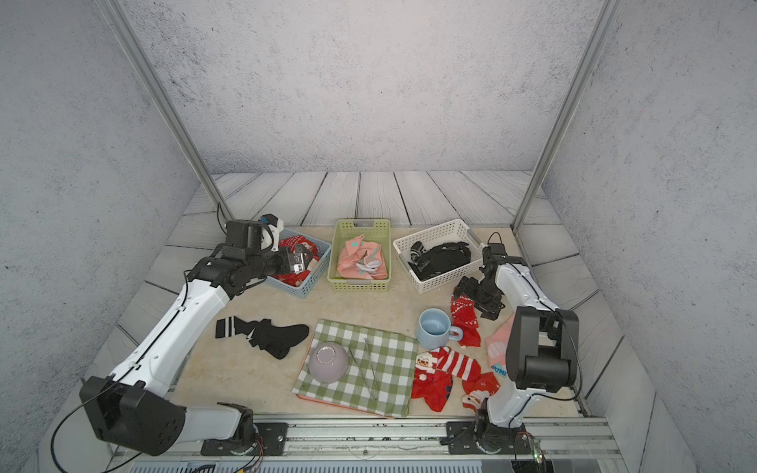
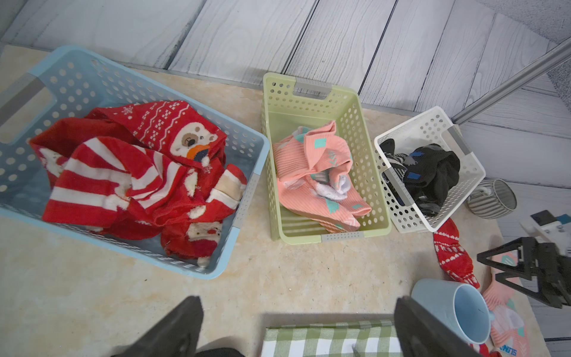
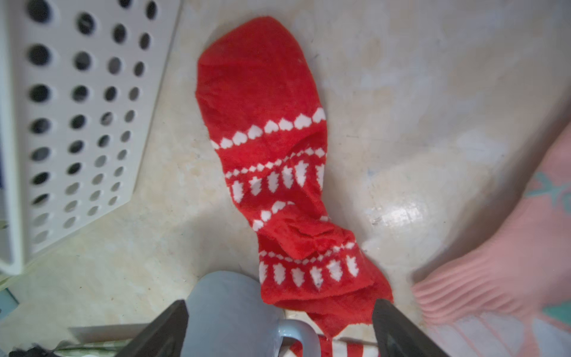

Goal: Sort the socks into the basket by color
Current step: Pick up the sock from the center of the board.

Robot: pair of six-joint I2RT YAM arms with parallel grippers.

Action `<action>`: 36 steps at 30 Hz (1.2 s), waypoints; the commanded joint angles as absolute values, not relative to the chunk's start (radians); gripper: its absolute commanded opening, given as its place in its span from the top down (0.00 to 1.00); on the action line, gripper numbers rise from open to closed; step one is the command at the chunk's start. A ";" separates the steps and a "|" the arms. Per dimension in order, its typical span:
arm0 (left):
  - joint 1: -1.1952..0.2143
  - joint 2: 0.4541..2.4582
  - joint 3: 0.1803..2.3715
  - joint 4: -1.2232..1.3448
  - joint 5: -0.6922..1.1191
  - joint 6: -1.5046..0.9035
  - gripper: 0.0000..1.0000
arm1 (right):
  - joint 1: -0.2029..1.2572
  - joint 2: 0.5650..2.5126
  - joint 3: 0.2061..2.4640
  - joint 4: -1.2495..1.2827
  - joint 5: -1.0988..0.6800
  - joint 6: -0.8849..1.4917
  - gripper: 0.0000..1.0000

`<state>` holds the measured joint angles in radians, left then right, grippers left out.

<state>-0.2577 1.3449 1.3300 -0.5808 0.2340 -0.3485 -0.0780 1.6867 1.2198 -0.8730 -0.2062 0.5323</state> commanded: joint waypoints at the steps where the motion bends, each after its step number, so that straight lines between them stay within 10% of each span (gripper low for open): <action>1: -0.262 1.342 1.337 -0.563 0.259 -0.353 0.00 | -0.081 1.722 1.200 -0.832 -0.187 0.541 0.06; 14: -0.276 1.359 1.372 -0.543 0.316 -0.357 0.00 | -0.082 1.775 1.171 -0.774 -0.204 0.536 0.29; 22: -0.290 1.380 1.387 -0.533 0.332 -0.363 0.00 | -0.081 1.808 1.157 -0.743 -0.202 0.537 0.16; 36: -0.319 1.404 1.414 -0.507 0.374 -0.339 0.00 | -0.081 1.714 1.113 -0.722 -0.200 0.564 0.80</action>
<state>-0.3073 1.3922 1.3834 -0.5304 0.3496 -0.3592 -0.0780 1.7786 1.1179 -0.7071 -0.2073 0.5575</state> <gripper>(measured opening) 0.993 0.211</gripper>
